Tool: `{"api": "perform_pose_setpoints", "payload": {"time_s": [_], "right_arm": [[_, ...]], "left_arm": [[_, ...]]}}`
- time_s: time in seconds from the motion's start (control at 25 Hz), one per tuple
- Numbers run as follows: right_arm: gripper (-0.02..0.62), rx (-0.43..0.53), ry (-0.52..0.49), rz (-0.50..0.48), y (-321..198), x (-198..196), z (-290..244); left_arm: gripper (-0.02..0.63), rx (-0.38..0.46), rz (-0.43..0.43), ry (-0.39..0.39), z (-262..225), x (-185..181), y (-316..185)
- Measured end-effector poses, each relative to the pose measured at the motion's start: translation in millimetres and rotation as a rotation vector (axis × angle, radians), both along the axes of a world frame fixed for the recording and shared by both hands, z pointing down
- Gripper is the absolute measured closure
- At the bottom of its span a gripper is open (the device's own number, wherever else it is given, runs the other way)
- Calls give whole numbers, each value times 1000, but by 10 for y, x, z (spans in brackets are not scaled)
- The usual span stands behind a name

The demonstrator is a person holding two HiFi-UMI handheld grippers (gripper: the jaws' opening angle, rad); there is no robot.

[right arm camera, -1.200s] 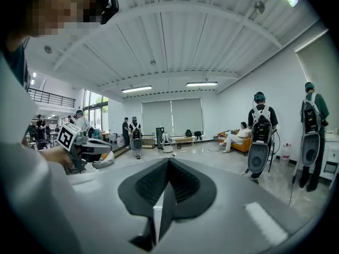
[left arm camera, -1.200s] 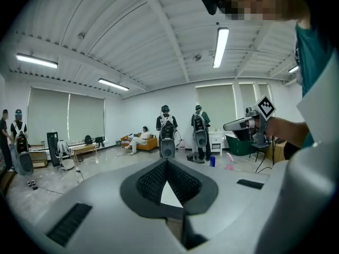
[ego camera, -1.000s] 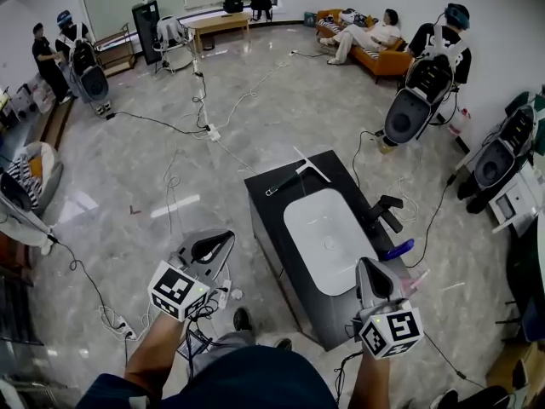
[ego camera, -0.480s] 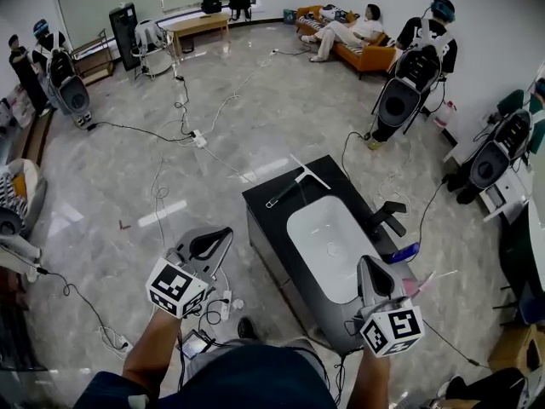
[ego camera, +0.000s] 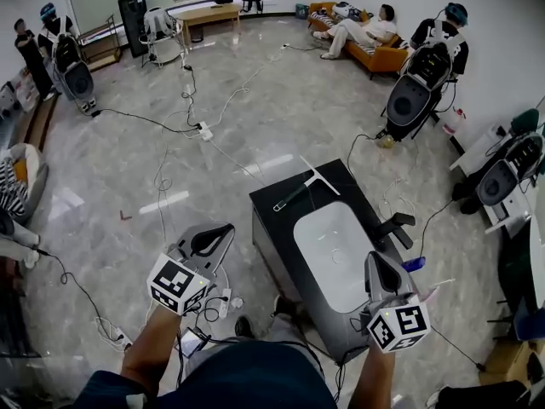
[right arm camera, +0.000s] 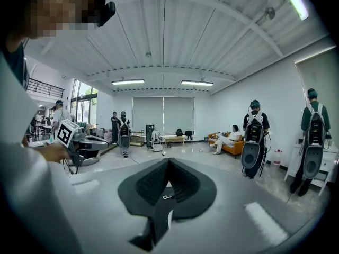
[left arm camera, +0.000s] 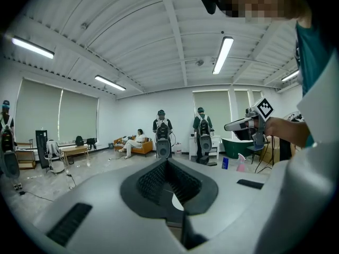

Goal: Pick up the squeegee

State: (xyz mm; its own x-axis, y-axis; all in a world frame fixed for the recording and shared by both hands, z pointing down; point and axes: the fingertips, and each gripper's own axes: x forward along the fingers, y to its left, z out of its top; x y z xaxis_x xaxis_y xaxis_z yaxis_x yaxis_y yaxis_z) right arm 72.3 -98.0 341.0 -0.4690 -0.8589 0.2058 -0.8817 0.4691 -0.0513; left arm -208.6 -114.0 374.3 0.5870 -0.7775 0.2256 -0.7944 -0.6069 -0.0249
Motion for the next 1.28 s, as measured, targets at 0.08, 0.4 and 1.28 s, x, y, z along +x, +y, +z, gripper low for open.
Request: {"api": "perform_pose_setpoints", "payload": {"time_s": [0.08,0.4,1.28], "right_arm": [[586,-5,-4,-19,-142,-13,19],[584,-20,-19,-78,-736,-11,65],[584,-185,-82,-99,-1801,188,1044]], "left_arm": [[600,-6,-26,-4,0,-43,-60],[600,-26,-102,-36,37,-138,-452],[600,-203,-55,-113,1156,398,-1998]]}}
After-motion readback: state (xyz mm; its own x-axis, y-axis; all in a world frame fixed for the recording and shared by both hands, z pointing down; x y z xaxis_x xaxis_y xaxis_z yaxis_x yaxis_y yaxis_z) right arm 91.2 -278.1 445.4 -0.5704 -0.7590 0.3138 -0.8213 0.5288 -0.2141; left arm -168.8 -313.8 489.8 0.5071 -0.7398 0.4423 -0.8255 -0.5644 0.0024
